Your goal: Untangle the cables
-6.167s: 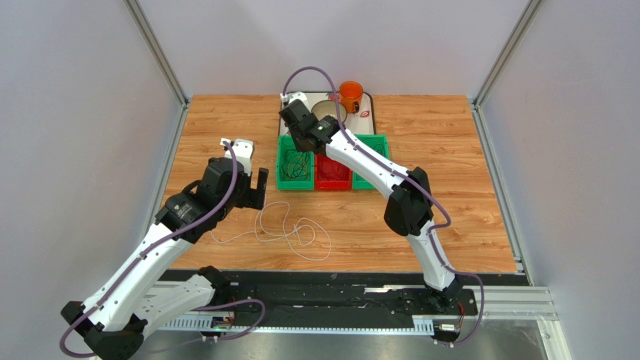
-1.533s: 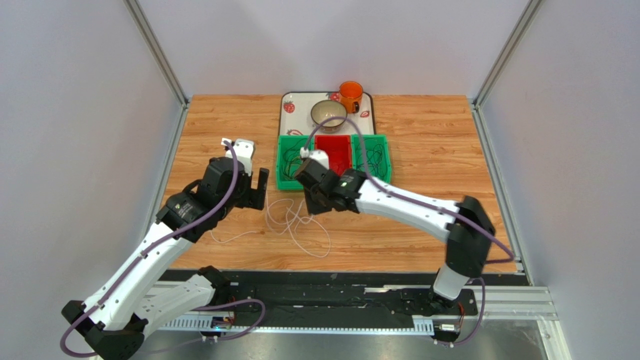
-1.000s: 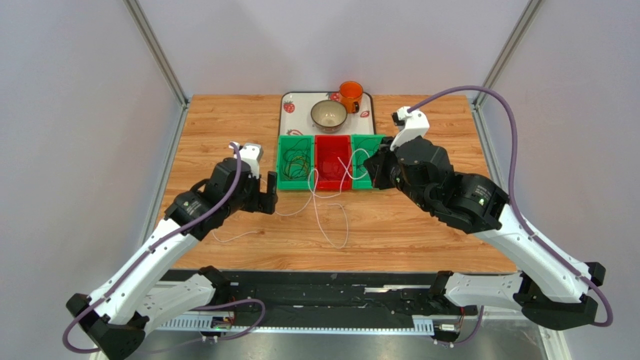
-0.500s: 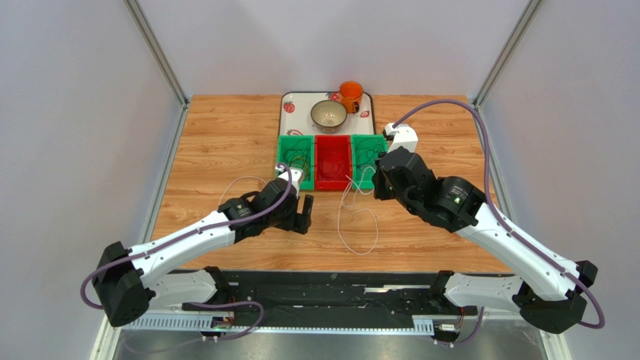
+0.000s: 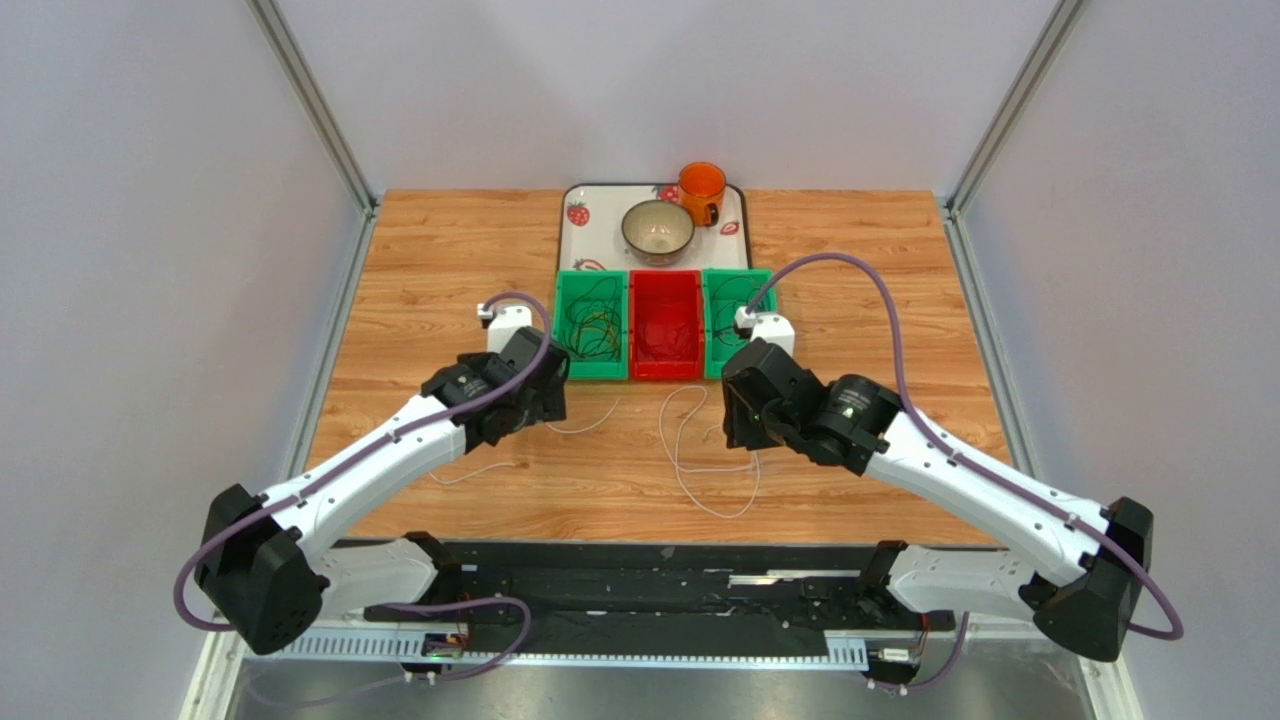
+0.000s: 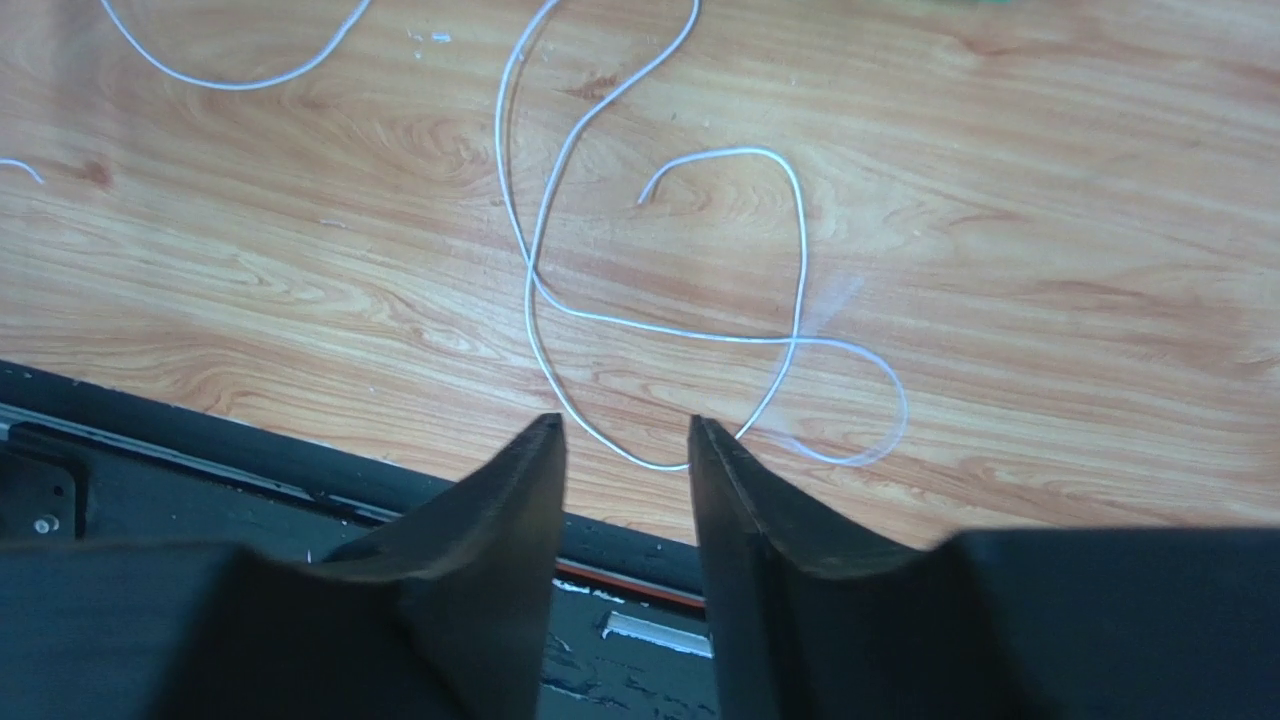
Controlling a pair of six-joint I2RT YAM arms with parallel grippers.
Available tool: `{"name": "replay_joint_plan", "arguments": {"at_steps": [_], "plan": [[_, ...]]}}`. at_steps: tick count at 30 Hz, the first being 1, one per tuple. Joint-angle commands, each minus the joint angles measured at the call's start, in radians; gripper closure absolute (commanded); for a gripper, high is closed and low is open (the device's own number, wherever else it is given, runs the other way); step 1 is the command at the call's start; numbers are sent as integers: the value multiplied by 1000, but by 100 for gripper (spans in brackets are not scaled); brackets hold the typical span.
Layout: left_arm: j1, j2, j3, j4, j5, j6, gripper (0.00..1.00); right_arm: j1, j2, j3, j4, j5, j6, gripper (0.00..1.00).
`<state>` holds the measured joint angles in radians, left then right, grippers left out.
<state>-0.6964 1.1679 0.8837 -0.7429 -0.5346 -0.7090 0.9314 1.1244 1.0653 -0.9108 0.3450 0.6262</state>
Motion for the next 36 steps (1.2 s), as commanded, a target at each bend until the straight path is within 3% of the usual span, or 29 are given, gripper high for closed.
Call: {"name": "replay_joint_plan", "arguments": {"at_steps": [1,7,11,17,22,33,36], "plan": [[32,29,40,-15,2,17,7,-3,49,-1,50,-17,21,52],[32,23,47,11,90,49,7,6,152,-10,85,-78,-5,50],[32,-27,113,-120,160,144,7,18,224,-28,127,-113,-28,47],[31,-149,271,-357,136,265,6,20,404,-15,204,-132,-117,49],[34,-309,233,-314,45,397,4,20,518,5,280,-150,-152,50],[34,-488,159,-266,-36,378,4,18,615,64,313,-159,-181,52],[34,-497,152,-265,-31,379,4,18,641,76,306,-156,-189,57]]}}
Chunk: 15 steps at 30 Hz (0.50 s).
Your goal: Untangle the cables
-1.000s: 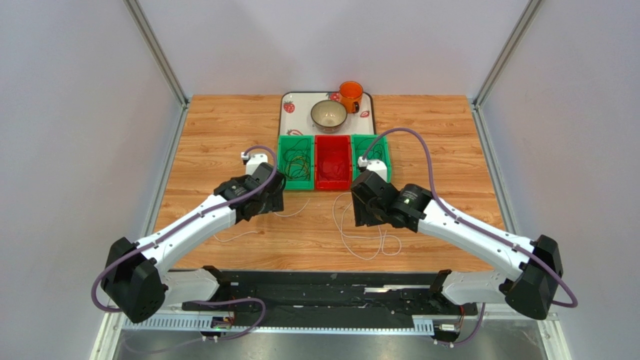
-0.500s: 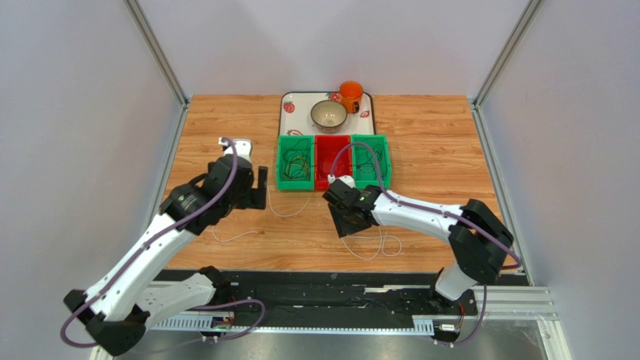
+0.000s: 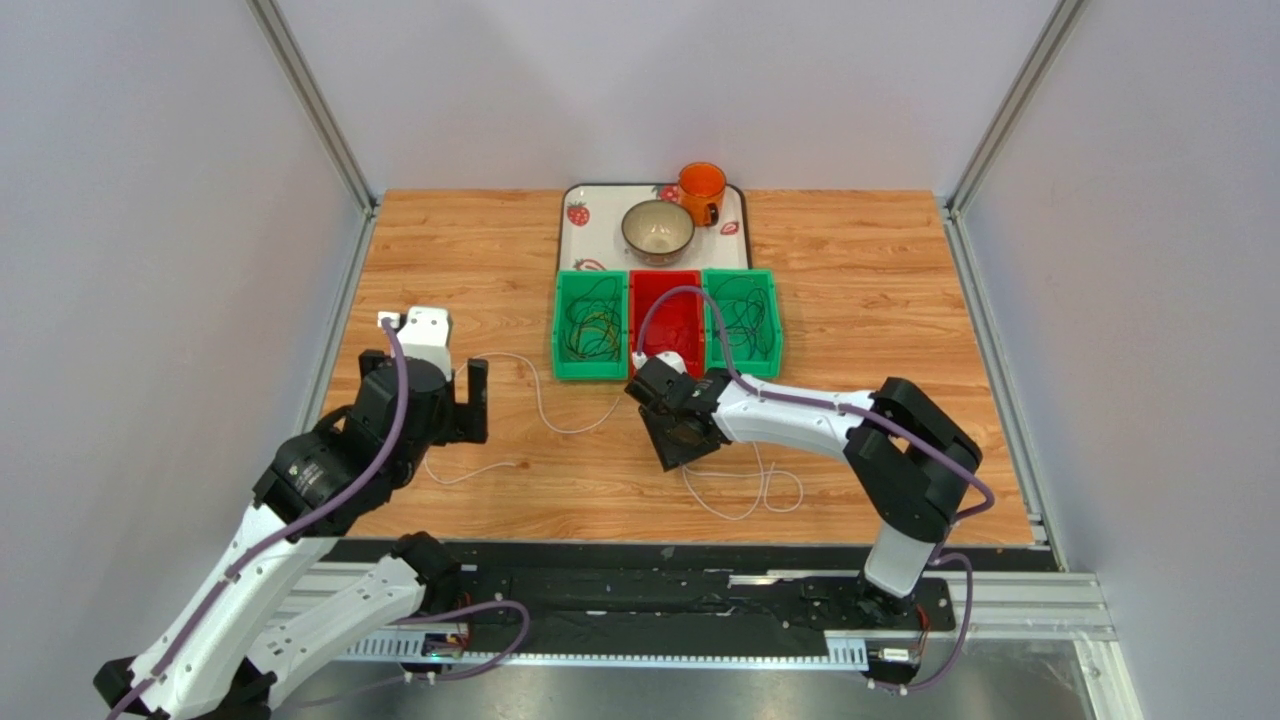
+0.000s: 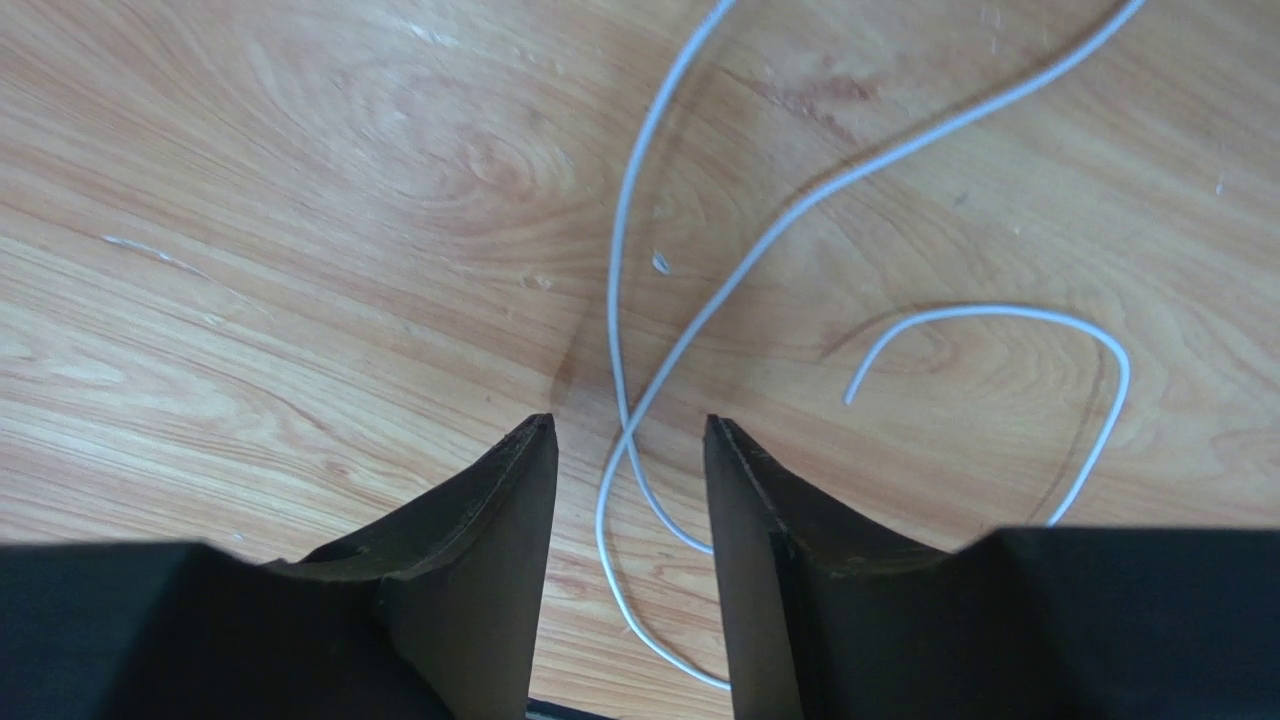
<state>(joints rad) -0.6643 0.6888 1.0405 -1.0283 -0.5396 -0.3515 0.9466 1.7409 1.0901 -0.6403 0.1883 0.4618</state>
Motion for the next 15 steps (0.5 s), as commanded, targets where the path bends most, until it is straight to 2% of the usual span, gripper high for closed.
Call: {"name": "replay_joint_plan", "arguments": {"at_steps": [1,4,12,15], "plan": [[2,-18,-7,23,-26,22,4,4,37,50,36,-1,-22,59],[2,-20,-10,30,-17,28,4,3,46,19,50,-35,-19,66],[2,-29,-14,33,-14,29,4,3,5,-56,56,-55,21,66],[2,-32,-16,34,-16,29,4,3,-9,-68,33,-33,37,70]]}}
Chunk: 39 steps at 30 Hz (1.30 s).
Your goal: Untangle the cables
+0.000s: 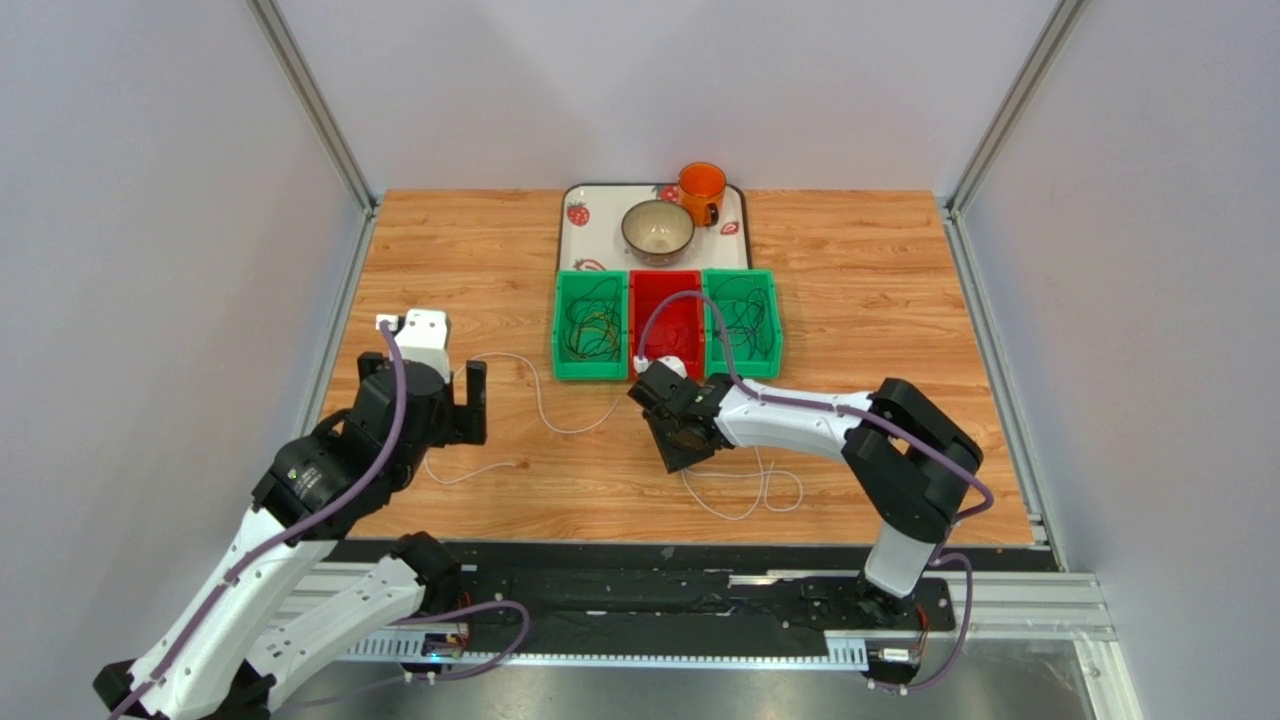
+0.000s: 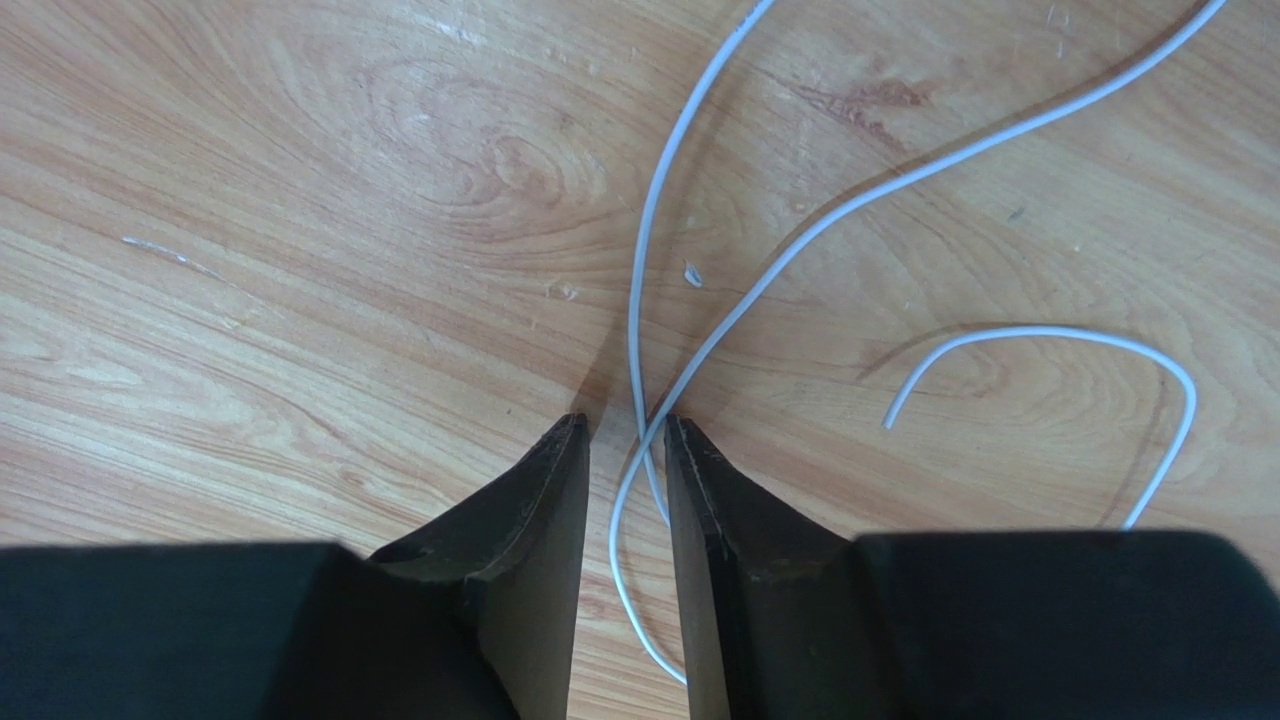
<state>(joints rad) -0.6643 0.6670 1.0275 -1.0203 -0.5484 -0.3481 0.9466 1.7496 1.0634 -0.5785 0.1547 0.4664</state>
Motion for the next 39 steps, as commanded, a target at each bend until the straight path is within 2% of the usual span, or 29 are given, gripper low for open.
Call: {"name": "replay_joint_plan", "arguments": {"at_steps": [1,5,15,20,23,31,39], "plan": [[2,-12,-3,25,-7,26,4,3,-22,-46,-34,3,34,73],[0,-10,-3,23,-10,26,4,4,-38,-75,-17,-1,44,77],[0,-17,-4,25,-13,24,4,1,37,-59,12,-23,29,100],[2,-17,-9,26,-5,31,4,3,24,-39,-3,-18,20,100],[2,-23,-7,28,1,34,2,3,-38,-5,-64,0,11,100],[0,-43,-15,35,11,40,1,-11,-304,154,-254,86,-21,100],[2,-60,-20,39,18,44,1,-127,-426,291,-334,95,-64,100]]}}
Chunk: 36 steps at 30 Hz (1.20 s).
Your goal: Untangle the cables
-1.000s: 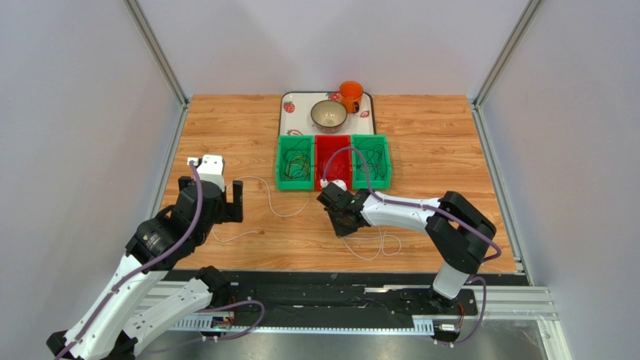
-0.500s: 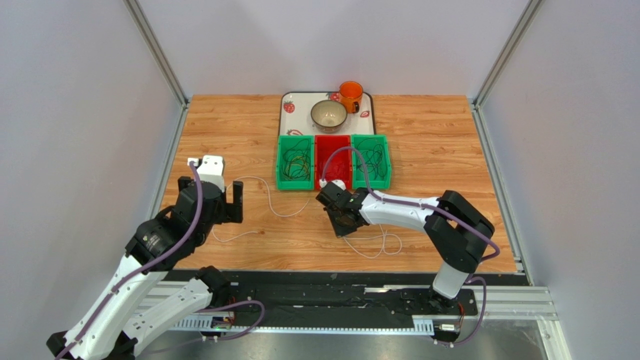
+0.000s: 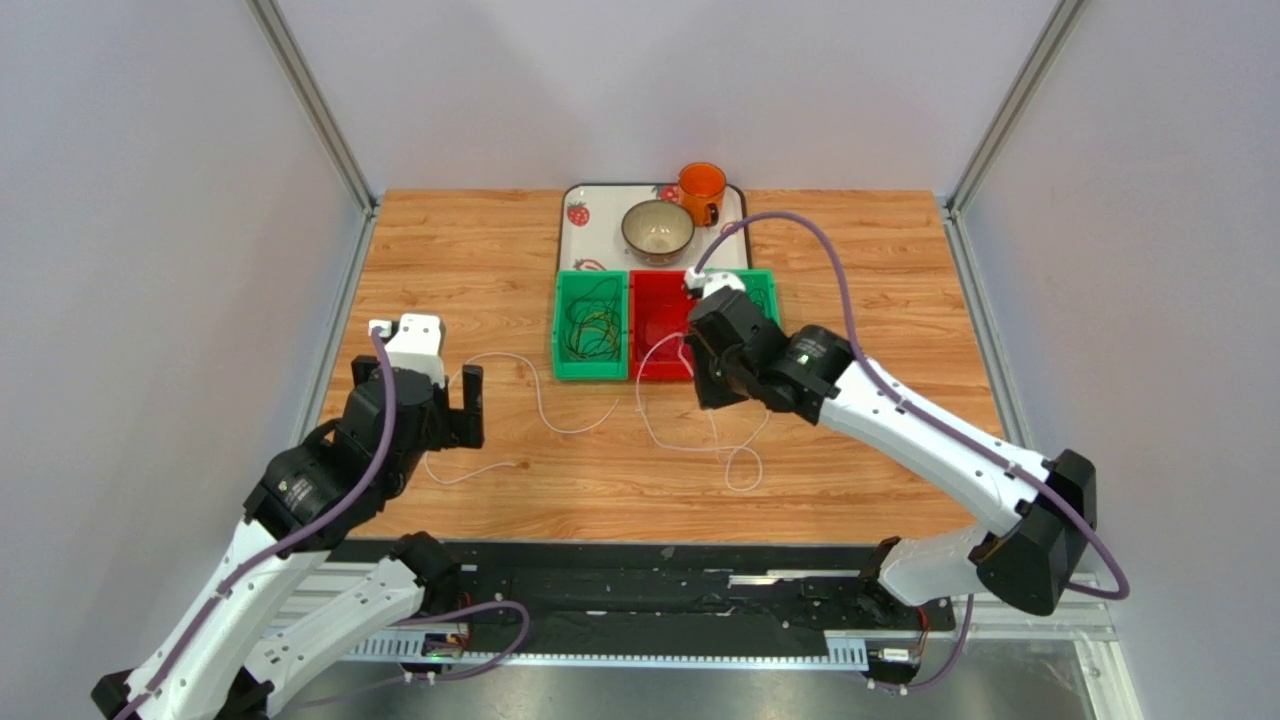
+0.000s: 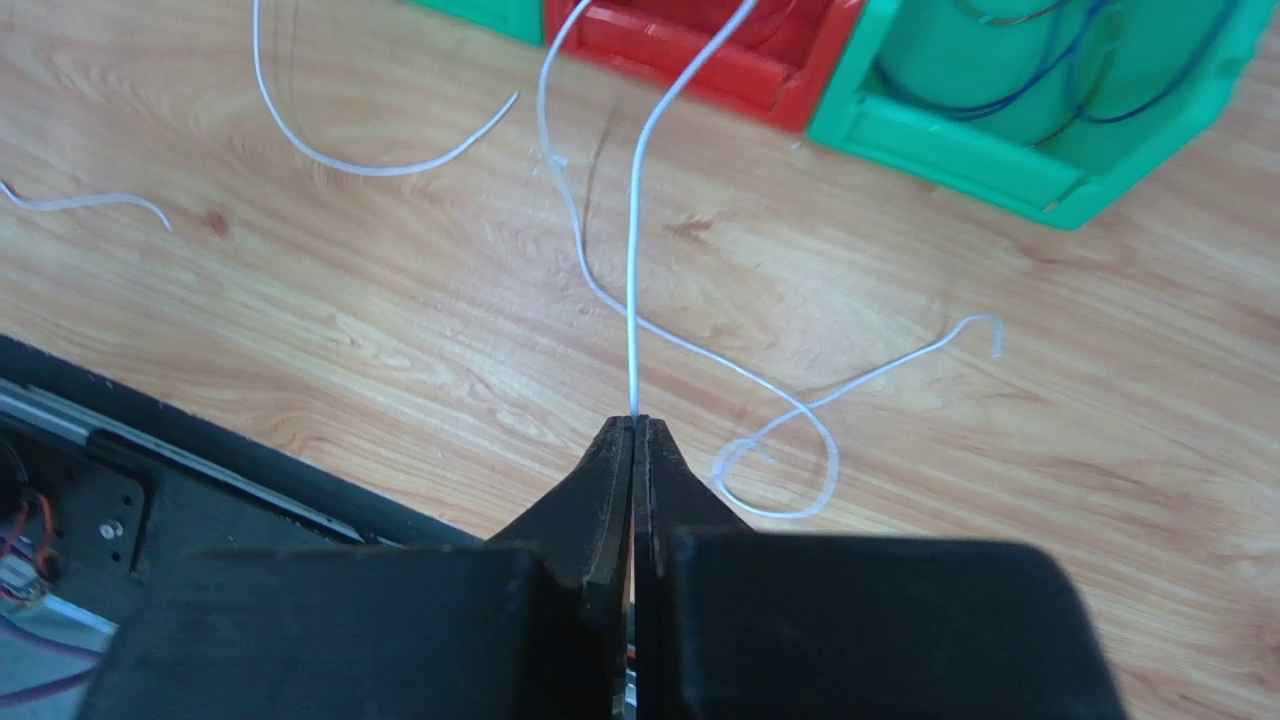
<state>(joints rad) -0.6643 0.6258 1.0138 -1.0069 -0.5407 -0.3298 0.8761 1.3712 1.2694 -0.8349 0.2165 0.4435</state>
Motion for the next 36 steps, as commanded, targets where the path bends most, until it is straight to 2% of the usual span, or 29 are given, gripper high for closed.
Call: {"name": "replay_joint_plan", "arguments": {"at_steps": [1,10,15,25,29,36], "plan": [[2,-20,-6,27,10,26,1,-69,-60,106,-81,38,-57,100],[2,-34,-9,31,15,29,1,-118,-112,386,-67,119,-137,100],[2,-37,-12,36,18,31,1,-138,-78,551,-63,191,-166,100],[2,-49,-15,39,21,32,1,-184,48,752,31,244,-242,100],[2,-52,-17,39,24,34,1,-224,101,766,56,228,-249,100],[2,-55,-18,41,25,37,1,-313,115,674,125,115,-246,100]]}}
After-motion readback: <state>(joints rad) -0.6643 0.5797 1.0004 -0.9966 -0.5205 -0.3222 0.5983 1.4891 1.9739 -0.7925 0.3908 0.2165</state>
